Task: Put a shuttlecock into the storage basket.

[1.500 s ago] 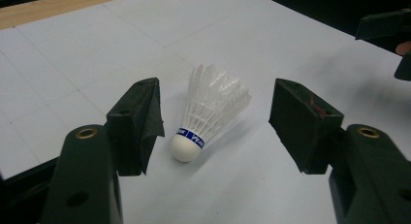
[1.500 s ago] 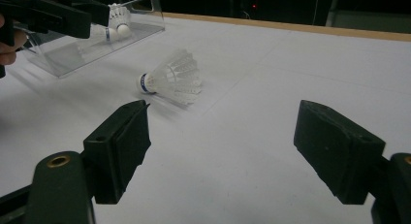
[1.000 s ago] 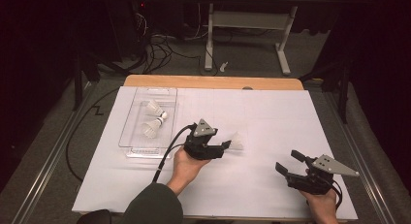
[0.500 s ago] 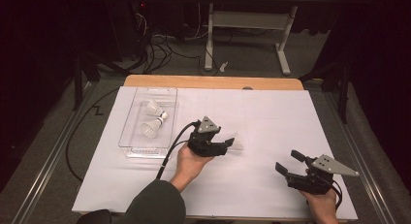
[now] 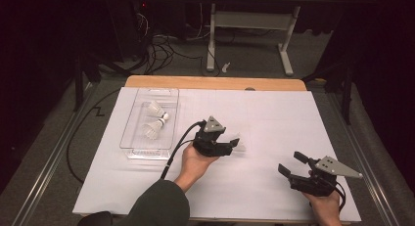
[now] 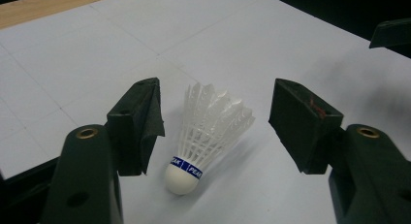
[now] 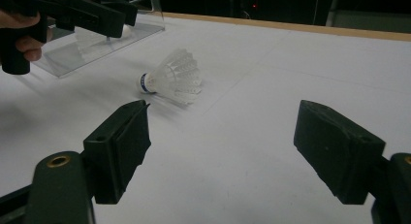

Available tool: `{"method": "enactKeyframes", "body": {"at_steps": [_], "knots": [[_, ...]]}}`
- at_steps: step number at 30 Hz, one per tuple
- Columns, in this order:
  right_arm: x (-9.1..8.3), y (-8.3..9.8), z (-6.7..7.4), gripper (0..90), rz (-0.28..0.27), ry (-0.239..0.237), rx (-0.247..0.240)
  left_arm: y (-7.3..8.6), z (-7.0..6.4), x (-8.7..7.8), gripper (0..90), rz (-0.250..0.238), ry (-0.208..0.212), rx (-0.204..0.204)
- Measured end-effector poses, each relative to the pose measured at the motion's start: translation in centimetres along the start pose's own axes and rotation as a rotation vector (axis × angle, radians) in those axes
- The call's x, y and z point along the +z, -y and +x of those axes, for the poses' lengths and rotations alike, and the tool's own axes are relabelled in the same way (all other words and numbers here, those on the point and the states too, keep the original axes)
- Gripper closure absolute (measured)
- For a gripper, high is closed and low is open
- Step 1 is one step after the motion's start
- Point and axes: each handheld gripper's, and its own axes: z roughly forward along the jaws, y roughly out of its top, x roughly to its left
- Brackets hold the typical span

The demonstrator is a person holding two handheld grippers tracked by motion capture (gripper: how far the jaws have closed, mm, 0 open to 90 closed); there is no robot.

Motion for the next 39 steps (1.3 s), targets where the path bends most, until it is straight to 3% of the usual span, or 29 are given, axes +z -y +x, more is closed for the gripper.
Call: {"method": "enactKeyframes", "body": {"at_steps": [12, 20, 32, 39], "knots": [[0.0, 0.0, 0.0, 21.0, 0.0, -0.001, -0.001, -0.8, 0.1, 0.9, 37.0, 0.037, -0.004, 0.014], [0.0, 0.0, 0.0, 21.0, 0.0, -0.001, 0.003, -1.3, 0.3, 0.7, 37.2, 0.049, -0.008, 0.012], [0.0, 0.0, -0.1, 21.0, 0.002, 0.0, 0.001, -1.7, 1.0, 0.4, 36.7, 0.082, 0.011, -0.049], [0.0, 0.0, 0.0, 21.1, 0.008, 0.0, 0.0, -2.0, 1.2, 0.3, 37.4, 0.11, 0.012, -0.039]]}}
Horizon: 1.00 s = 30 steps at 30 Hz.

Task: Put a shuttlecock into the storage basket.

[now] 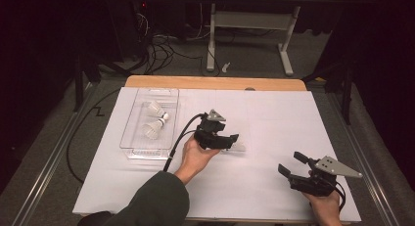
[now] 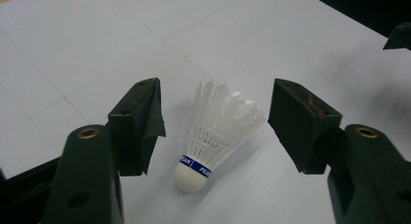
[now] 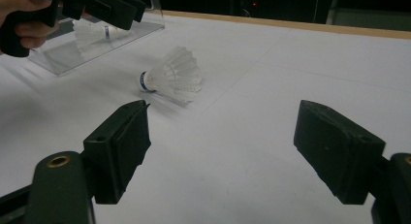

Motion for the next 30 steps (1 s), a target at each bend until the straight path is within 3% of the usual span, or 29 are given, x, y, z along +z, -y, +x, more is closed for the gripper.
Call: {"method": "enactKeyframes", "body": {"at_steps": [8, 30], "knots": [[0.1, 0.0, 0.0, 21.2, 0.011, 0.001, -0.01, -0.8, -0.3, 0.1, 38.7, 0.042, 0.011, 0.034], [0.1, 0.0, 0.0, 21.3, 0.013, -0.006, -0.007, -1.6, 0.3, 0.5, 38.5, 0.154, 0.031, 0.047]]}}
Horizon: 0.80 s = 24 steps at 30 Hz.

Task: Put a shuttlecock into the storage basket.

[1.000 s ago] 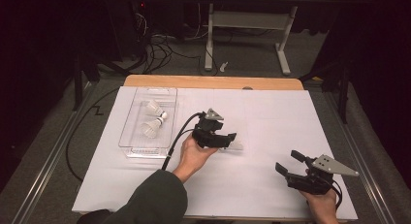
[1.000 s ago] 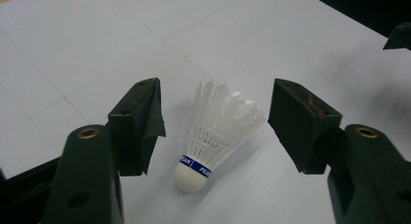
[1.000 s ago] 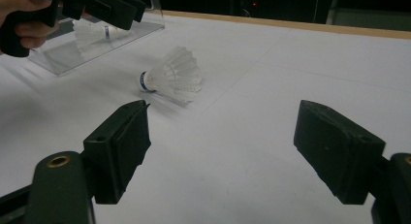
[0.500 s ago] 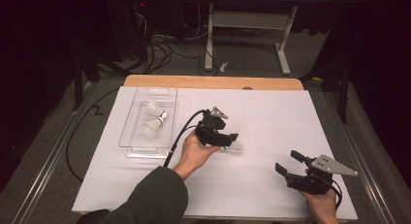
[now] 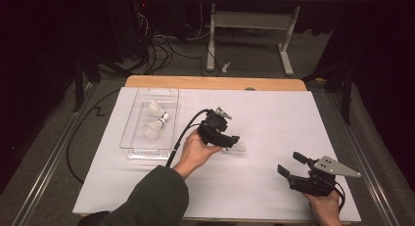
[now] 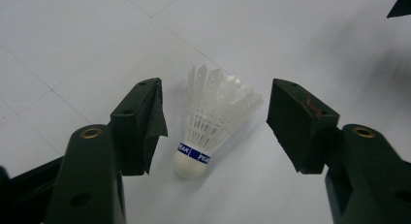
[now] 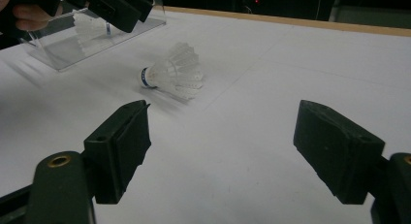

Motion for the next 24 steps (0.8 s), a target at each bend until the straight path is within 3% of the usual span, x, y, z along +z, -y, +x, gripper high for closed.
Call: {"method": "enactKeyframes", "body": {"at_steps": [24], "knots": [[0.0, 0.0, 0.0, 21.4, -0.001, 0.0, 0.0, -0.7, 0.3, 1.1, 38.4, 0.106, 0.008, 0.033]]}}
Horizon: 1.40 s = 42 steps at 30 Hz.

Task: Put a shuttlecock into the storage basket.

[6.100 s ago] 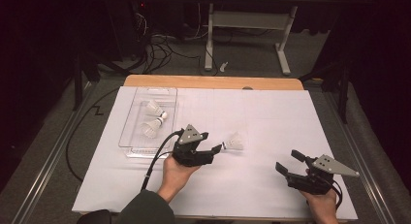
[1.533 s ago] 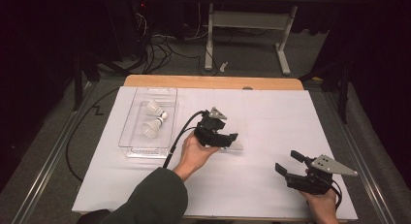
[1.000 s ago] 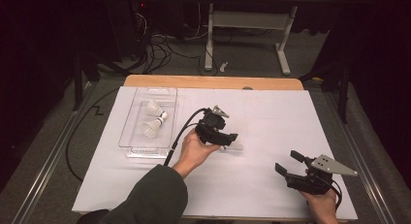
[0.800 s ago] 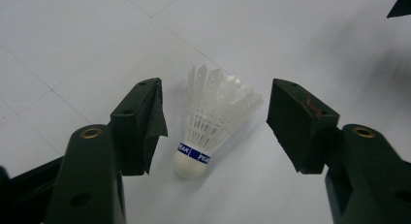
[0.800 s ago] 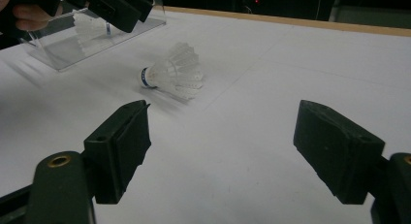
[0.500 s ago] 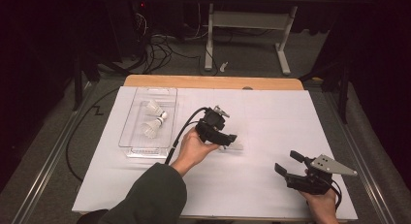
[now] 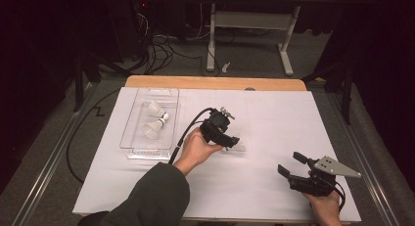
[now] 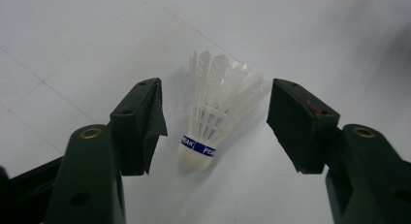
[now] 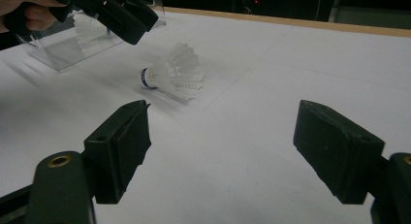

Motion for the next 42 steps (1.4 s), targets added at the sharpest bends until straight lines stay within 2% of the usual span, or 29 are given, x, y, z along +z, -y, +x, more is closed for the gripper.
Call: {"method": "enactKeyframes", "body": {"at_steps": [9, 21, 26, 42], "knots": [[0.0, 0.0, 0.0, 21.4, 0.002, -0.001, -0.002, 0.1, 0.0, 0.6, 36.4, 0.068, 0.018, 0.008], [0.0, 0.0, 0.0, 21.6, -0.002, -0.004, -0.001, 0.2, 0.3, 1.2, 36.8, 0.097, 0.017, 0.008], [0.0, 0.0, 0.0, 21.6, -0.002, -0.003, 0.001, 0.3, 0.3, 1.5, 36.9, 0.128, 0.007, 0.029], [0.0, 0.0, 0.0, 21.6, -0.002, -0.008, 0.001, 0.5, 0.4, 2.8, 36.9, 0.178, -0.019, 0.045]]}}
